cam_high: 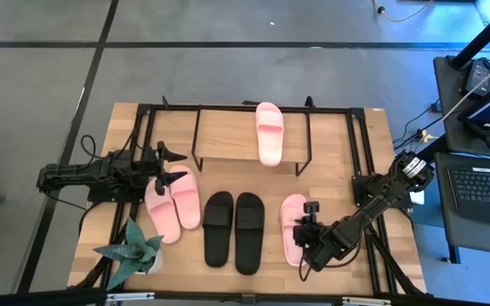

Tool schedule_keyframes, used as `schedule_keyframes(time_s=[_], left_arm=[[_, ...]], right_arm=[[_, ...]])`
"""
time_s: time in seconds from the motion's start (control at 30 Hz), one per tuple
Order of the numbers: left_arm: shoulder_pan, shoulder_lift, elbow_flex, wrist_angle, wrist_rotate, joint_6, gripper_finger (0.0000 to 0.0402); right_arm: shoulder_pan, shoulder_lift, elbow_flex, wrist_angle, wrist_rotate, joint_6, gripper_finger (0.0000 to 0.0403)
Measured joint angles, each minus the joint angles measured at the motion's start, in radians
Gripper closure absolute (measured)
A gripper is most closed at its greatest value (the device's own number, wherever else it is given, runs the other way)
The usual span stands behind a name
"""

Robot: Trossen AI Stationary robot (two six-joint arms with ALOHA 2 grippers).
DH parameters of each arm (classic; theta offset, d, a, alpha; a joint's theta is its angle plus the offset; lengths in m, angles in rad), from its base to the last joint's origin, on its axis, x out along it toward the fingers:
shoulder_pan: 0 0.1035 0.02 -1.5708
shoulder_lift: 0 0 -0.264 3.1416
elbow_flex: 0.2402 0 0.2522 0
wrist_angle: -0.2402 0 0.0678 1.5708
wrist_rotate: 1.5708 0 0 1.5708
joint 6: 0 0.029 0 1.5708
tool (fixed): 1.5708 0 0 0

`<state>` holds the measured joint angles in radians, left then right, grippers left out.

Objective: Pick and place slides into the shelf
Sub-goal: Put the pink slide on the shelf

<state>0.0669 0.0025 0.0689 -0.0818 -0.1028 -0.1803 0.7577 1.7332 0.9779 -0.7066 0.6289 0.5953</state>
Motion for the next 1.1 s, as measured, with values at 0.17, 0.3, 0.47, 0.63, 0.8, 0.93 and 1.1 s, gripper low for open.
schedule_keyframes(time_s=[0.17, 0.3, 0.47, 0.63, 0.8, 0.93, 1.1], left_arm=[[0.000, 0.000, 0.000, 0.000, 0.000, 0.000, 0.0125], [0.000, 0.000, 0.000, 0.000, 0.000, 0.000, 0.0125], [0.000, 0.000, 0.000, 0.000, 0.000, 0.000, 0.0125], [0.000, 0.000, 0.001, 0.000, 0.000, 0.000, 0.0125], [0.000, 0.000, 0.001, 0.000, 0.000, 0.000, 0.0125], [0.000, 0.000, 0.001, 0.000, 0.000, 0.007, 0.0125], [0.000, 0.000, 0.001, 0.001, 0.000, 0.008, 0.0125]], right_arm=[[0.001, 0.000, 0.001, 0.000, 0.002, -0.002, 0.0377], [0.001, 0.000, 0.003, -0.003, 0.001, 0.001, 0.0391], [-0.001, 0.002, 0.072, -0.076, 0.002, 0.001, 0.0391], [-0.005, 0.003, 0.290, -0.351, 0.030, -0.052, 0.0391], [-0.025, 0.003, 0.577, -0.646, 0.187, -0.145, 0.0391], [-0.070, 0.002, 0.789, -0.692, 0.351, -0.343, 0.0391], [-0.181, 0.001, 1.011, -0.627, 0.431, -0.634, 0.0391]])
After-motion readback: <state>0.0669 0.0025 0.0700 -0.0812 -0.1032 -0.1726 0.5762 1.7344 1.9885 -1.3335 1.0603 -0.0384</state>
